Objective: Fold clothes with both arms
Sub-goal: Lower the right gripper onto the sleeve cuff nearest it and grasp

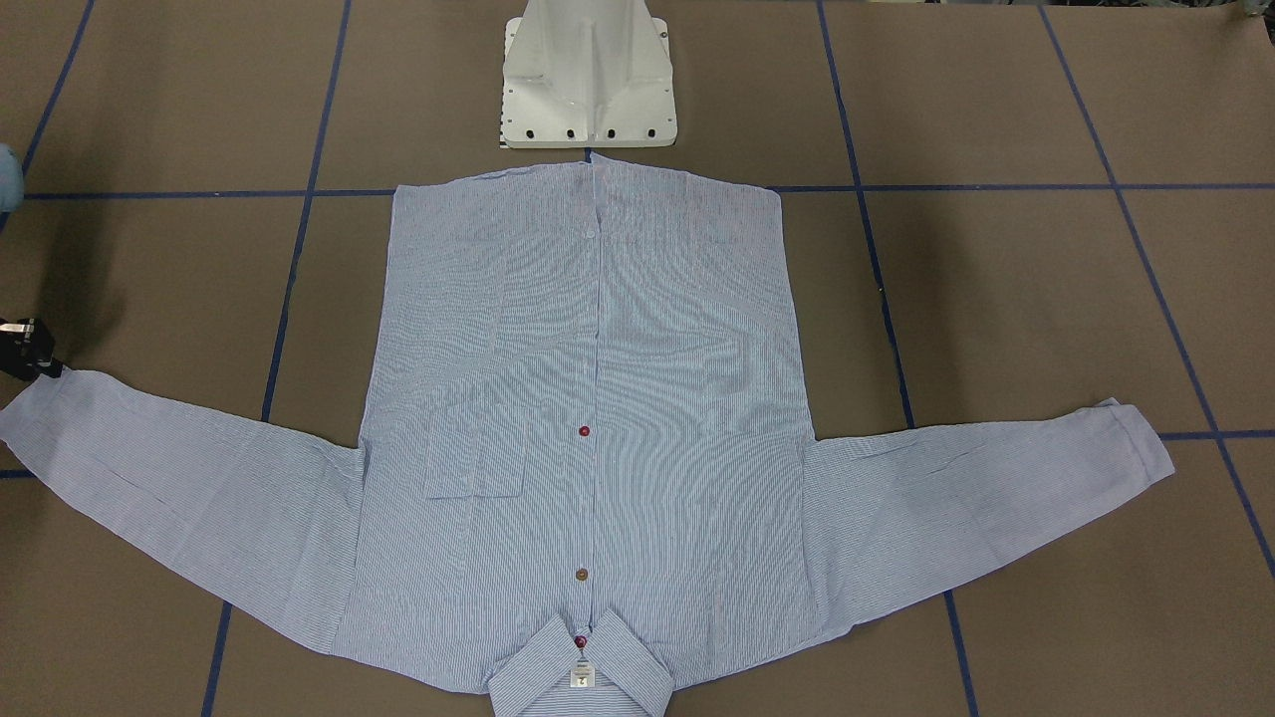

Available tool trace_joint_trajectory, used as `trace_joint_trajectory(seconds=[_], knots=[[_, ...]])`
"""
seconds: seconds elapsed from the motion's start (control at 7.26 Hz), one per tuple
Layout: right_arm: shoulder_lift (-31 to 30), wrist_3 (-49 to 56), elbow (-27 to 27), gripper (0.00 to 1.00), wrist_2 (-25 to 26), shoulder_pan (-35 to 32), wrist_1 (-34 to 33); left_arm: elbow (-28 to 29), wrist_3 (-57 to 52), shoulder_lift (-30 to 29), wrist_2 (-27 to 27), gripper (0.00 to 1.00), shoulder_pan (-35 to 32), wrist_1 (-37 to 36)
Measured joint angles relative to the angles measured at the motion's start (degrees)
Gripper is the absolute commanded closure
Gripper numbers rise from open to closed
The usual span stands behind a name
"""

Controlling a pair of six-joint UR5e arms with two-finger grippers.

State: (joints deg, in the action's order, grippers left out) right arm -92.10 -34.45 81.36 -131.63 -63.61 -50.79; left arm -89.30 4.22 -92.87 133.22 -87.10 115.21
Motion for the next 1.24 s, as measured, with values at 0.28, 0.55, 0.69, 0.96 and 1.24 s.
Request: trace_joint_trajectory(seconds=[0.28,0.55,0.69,0.96,1.24], knots=[[0.03,0.00,0.02,0.83,-0.11,0.00,-0.03,0.00,0.06,-0.06,0.00,0.00,0.00,-0.06],[0.46,0.00,0.47,0.93,-0.55,0.07,-2.42,0.03,0.08,-0.10,0.02,0.00,0.00,-0.05],[0.74,0.02,0.75,1.00,-0.73,0.00,-3.69,0.04,0.09,-0.11,0.01,0.00,0.00,-0.03],[0.45,0.06,2.64,1.00,-0.90,-0.56,-4.51,0.02,0.09,-0.18,-0.03,0.00,0.00,-0.06],[-1.61,0.05,7.12,1.00,-0.84,-2.24,-4.57,0.02,0.14,-0.20,0.01,0.00,0.00,-0.07]])
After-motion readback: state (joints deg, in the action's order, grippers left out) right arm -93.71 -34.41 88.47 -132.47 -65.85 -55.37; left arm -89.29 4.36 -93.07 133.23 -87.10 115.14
